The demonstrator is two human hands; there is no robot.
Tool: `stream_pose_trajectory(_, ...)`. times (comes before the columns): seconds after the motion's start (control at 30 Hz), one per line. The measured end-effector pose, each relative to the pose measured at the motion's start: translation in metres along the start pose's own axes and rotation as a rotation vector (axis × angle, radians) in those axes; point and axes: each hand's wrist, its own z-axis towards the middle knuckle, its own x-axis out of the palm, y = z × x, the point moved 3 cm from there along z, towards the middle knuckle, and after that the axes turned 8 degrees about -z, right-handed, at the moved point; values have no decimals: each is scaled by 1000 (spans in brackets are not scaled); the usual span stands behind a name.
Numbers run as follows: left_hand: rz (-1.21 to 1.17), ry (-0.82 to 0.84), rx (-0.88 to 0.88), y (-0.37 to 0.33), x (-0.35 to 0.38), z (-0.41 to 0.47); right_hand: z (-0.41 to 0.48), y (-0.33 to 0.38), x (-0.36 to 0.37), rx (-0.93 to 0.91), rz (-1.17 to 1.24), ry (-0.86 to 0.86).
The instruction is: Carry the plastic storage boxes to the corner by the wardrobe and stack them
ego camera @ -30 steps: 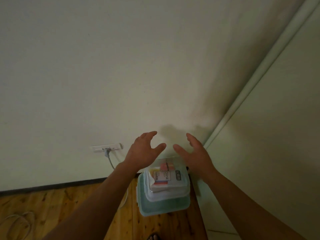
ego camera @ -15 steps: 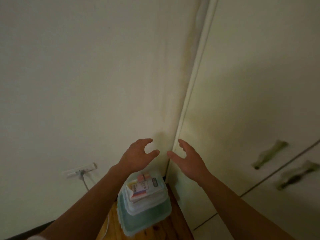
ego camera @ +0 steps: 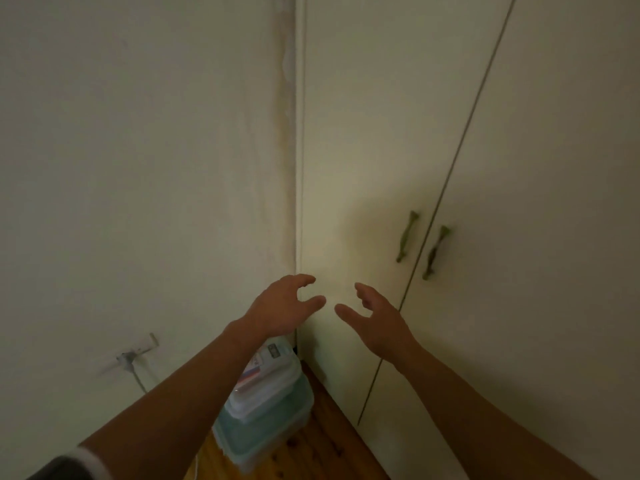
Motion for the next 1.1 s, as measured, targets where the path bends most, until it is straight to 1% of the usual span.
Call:
stream_pose_trajectory(0.27,101,136,150,-42,22,-16,-64,-20,-31,112,26,-144)
stream_pose_trajectory(0.57,135,298,344,-69,58,-44,-145,-25,-34,306,81,-343)
stream_pose_trajectory(0.7,94,423,432,-92,93,-68,-206,-45,-39,444,75,-460)
stream_pose_trajectory(0.83,60,545,497,-115,127,-98,-258,-65,-48,568,47,-543)
stream_pose_trajectory(1.0,56,666,585,-147,167,-136,-317,-82,-64,680,51,-641)
stream_pose_trajectory(1.1,69,746,648,-173,194,-164,-358,-92,-76,749,66,-732)
